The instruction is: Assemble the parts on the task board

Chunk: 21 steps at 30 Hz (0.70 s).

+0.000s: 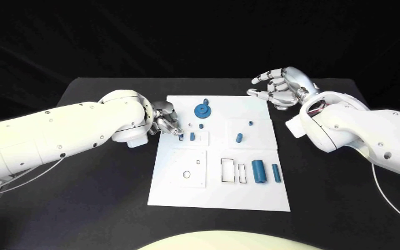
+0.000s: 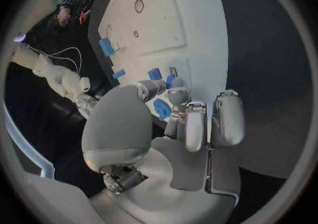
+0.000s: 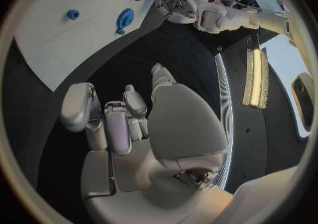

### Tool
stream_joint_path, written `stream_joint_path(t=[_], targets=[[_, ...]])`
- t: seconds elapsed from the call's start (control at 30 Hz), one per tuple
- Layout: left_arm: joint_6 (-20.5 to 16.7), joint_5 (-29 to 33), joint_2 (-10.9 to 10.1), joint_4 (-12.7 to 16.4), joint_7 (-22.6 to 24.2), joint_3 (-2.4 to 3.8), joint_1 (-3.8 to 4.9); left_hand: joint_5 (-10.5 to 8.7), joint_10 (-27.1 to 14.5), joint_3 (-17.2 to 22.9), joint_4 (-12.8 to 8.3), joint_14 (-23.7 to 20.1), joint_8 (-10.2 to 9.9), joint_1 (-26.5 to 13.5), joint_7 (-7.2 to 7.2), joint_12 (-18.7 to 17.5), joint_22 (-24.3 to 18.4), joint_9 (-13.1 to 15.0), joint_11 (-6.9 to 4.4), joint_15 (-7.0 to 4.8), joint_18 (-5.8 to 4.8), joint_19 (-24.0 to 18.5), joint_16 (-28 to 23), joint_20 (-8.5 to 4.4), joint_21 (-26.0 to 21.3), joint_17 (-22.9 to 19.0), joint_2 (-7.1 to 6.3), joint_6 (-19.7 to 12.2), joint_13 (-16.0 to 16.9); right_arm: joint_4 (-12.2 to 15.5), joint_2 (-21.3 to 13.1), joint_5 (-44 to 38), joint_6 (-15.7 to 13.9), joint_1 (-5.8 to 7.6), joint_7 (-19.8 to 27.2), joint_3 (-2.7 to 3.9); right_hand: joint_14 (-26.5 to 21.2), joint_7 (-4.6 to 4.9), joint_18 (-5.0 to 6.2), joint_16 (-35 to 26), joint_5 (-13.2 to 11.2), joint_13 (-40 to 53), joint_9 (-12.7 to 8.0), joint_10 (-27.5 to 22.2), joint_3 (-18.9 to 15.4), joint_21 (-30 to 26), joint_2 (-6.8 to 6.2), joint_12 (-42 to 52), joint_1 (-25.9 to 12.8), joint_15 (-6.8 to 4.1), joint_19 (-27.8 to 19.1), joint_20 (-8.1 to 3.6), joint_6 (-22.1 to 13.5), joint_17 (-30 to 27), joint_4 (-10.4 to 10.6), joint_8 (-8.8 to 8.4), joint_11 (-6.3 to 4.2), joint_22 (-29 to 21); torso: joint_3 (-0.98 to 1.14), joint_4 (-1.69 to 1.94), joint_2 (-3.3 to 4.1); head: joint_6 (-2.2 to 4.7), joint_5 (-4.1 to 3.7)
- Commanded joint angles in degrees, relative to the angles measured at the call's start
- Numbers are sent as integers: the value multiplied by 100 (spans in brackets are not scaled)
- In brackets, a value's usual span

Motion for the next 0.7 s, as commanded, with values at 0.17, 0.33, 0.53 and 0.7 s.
stream_joint_path(t=[0.17, 0.33, 0.53, 0.7], targets=[[208, -114, 26, -25, 26, -10, -12, 14, 46, 1143, -1137, 531, 26, -45, -11, 28, 7, 3, -8, -42, -56, 45, 32, 2, 26, 1302, 4, 46, 11, 1, -3, -51, 50, -3, 52, 1, 224, -1, 59, -22, 17, 1, -7, -10, -3, -12, 41, 21, 4, -54, 25, -12, 52, 456, -11, 34, -32, 8, -3, 3, 2, -16, 7], [262, -108, 26, -27, 23, -12, -17, 15, 48, 1145, -1139, 534, 26, -49, -11, 30, 13, 2, -9, -42, -57, 48, 37, 1, 29, 1309, 3, 47, 16, 1, -1, -58, 51, -3, 52, 1, 224, -1, 59, -22, 17, 1, -7, -10, -3, -12, 41, 21, 4, -54, 25, -12, 52, 456, -11, 34, -32, 8, -2, 2, 0, -18, 24], [308, -84, 25, -18, 23, -14, -19, 16, 48, 1146, -1141, 534, 26, -50, -12, 28, 15, 2, -9, -42, -57, 49, 38, 1, 30, 1311, 2, 48, 13, -4, 0, -60, 58, -3, 50, 1, 227, -3, 56, -18, 31, 1, -8, -6, -4, 2, 42, 26, 4, -56, 34, -14, 55, 462, -12, 37, -34, 18, -1, 2, 0, -27, 22], [330, -67, 20, -9, 24, -14, -20, 17, 47, 1148, -1142, 535, 26, -51, -12, 26, 17, 2, -9, -42, -58, 50, 39, 1, 31, 1313, 1, 49, 10, -7, 1, -61, 59, -3, 48, 1, 233, -3, 54, -7, 32, 4, -8, -3, -4, 12, 42, 28, 4, -56, 38, -14, 56, 478, -12, 37, -34, 24, 0, 1, 1, -42, 18]])
